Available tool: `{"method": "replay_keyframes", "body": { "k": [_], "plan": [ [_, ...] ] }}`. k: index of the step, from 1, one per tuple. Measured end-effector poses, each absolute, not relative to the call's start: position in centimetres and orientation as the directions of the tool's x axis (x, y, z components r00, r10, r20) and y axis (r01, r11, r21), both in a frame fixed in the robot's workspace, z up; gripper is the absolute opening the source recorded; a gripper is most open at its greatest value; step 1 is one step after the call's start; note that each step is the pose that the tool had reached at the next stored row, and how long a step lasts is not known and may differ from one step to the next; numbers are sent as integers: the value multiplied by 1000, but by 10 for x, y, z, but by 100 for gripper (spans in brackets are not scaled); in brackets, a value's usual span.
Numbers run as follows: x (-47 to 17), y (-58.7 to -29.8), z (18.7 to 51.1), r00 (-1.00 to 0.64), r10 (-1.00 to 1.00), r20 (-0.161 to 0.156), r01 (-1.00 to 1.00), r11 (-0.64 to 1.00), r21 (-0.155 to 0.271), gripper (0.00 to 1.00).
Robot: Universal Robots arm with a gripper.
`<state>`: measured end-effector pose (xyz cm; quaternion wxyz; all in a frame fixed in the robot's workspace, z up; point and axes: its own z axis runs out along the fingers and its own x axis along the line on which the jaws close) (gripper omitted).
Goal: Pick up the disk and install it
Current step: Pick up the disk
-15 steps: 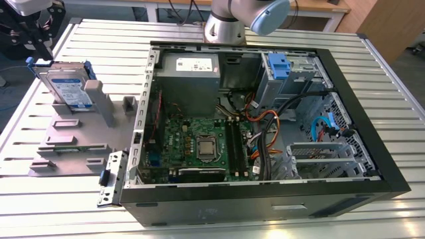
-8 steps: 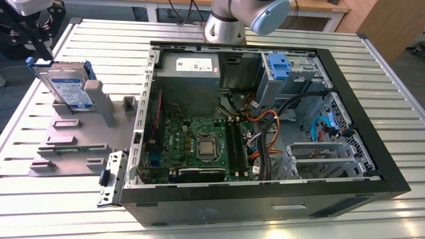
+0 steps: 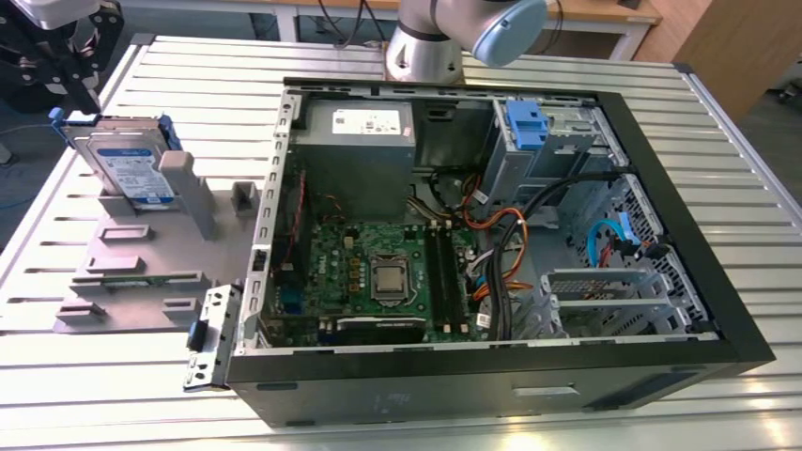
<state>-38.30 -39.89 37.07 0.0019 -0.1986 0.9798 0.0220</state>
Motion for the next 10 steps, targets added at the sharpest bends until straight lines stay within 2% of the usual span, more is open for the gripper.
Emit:
{"method": "replay_keyframes", "body": {
  "k": [10],
  "plan": [
    [-383, -399, 371, -919, -395, -12, -395, 918, 42, 11]
  ]
}}
